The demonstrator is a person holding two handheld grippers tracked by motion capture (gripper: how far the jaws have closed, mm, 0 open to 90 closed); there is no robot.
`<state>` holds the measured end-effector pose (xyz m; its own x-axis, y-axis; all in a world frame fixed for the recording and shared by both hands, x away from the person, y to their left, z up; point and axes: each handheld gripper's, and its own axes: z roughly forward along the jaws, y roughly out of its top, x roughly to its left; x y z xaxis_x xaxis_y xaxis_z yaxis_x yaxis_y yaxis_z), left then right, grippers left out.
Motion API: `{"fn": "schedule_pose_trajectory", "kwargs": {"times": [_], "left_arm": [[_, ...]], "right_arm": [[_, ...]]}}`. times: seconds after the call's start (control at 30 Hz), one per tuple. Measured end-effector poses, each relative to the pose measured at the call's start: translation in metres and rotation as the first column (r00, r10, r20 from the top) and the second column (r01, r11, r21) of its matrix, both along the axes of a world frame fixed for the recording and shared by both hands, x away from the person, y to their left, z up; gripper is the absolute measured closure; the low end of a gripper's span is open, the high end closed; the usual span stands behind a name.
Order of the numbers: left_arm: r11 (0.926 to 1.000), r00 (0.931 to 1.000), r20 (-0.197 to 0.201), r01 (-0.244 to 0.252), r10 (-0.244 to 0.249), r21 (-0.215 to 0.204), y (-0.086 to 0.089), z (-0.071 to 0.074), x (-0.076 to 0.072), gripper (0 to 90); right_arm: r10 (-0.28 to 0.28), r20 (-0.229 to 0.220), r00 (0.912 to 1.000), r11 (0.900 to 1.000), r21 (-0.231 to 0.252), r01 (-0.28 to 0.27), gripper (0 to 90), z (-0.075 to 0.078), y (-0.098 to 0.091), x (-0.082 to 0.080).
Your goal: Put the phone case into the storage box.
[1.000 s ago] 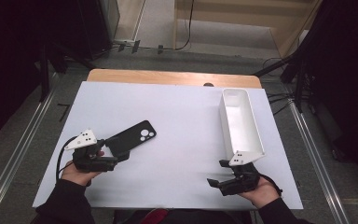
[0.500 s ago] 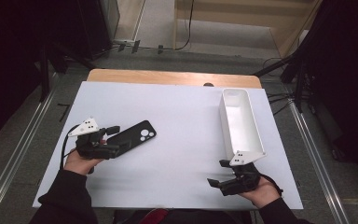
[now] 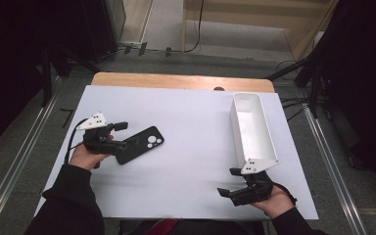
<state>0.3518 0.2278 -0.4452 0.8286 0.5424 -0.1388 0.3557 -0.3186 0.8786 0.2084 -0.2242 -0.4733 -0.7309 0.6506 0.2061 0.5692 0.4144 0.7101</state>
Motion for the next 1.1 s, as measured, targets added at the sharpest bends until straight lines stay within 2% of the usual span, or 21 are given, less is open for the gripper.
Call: {"fn": "schedule_pose_trajectory", "kwargs": {"times": [0.13,0.23,0.37,0.4,0.43,0.47,0.5,0.53,0.63,0.73,0.77,0.83,1.0,1.1], "left_arm": [[1.0000,1.0000,0.001,0.002,-0.002,0.002,0.000,0.000,0.007,22.0],[0.9999,0.9999,0.006,0.015,-0.015,-0.001,-0.001,0.001,0.019,22.0],[1.0000,0.9998,0.021,0.003,-0.003,0.003,-0.001,0.002,0.028,21.9],[0.9999,0.9997,0.021,0.010,-0.010,-0.002,0.000,0.002,0.029,20.5],[0.9999,0.9997,0.021,0.010,-0.010,-0.002,0.000,0.002,0.029,11.9],[0.9998,0.9995,0.024,0.019,-0.019,-0.010,-0.001,0.001,0.029,11.9],[0.9978,0.9985,0.007,0.054,-0.054,-0.038,0.000,0.000,0.031,0.0],[0.9978,0.9985,0.007,0.054,-0.054,-0.038,0.000,0.000,0.031,0.0],[0.9990,0.9991,0.002,0.042,-0.042,0.013,-0.003,-0.006,0.032,0.0],[0.9991,0.9992,0.009,0.039,-0.039,0.014,-0.003,-0.009,0.032,0.0],[0.9997,0.9995,0.025,0.019,-0.020,0.018,-0.005,-0.013,0.031,0.0],[0.9991,0.9986,0.043,0.029,-0.030,0.033,-0.008,-0.016,0.030,0.0],[0.9974,0.9974,0.051,0.049,-0.052,0.054,-0.012,-0.023,0.029,0.0],[0.9985,0.9971,0.065,0.037,-0.039,0.040,-0.011,-0.027,0.028,0.0]], "right_arm": [[-0.002,0.000,1.0000,1.0000,-0.004,0.002,15.4,0.000,0.000,0.000],[0.000,-0.001,1.0000,1.0000,-0.005,0.000,15.4,0.000,0.000,0.000],[-0.002,-0.001,1.0000,1.0000,-0.005,0.002,15.4,0.000,0.000,0.000],[-0.003,-0.003,1.0000,1.0000,-0.005,0.003,15.4,0.000,0.000,0.000],[-0.003,-0.003,1.0000,1.0000,-0.005,0.003,15.4,0.000,0.000,0.000],[-0.004,-0.004,1.0000,1.0000,-0.006,0.004,15.3,0.000,0.000,0.000],[-0.004,-0.007,1.0000,1.0000,-0.006,0.004,15.3,-0.001,0.000,0.000],[-0.004,-0.007,1.0000,1.0000,-0.006,0.004,15.3,-0.001,0.000,0.000],[0.000,-0.002,1.0000,1.0000,-0.004,0.000,15.4,0.000,0.000,0.000],[-0.006,-0.006,1.0000,1.0000,-0.005,0.006,15.3,0.000,0.000,0.000],[-0.005,-0.005,1.0000,1.0000,-0.007,0.005,15.3,0.000,0.000,0.000],[-0.006,-0.006,1.0000,1.0000,-0.007,0.006,15.3,0.000,0.000,0.000],[-0.006,-0.005,1.0000,1.0000,-0.006,0.006,15.3,0.000,0.000,-0.001],[-0.004,-0.006,1.0000,1.0000,-0.006,0.004,15.3,0.000,0.000,0.000]]}}
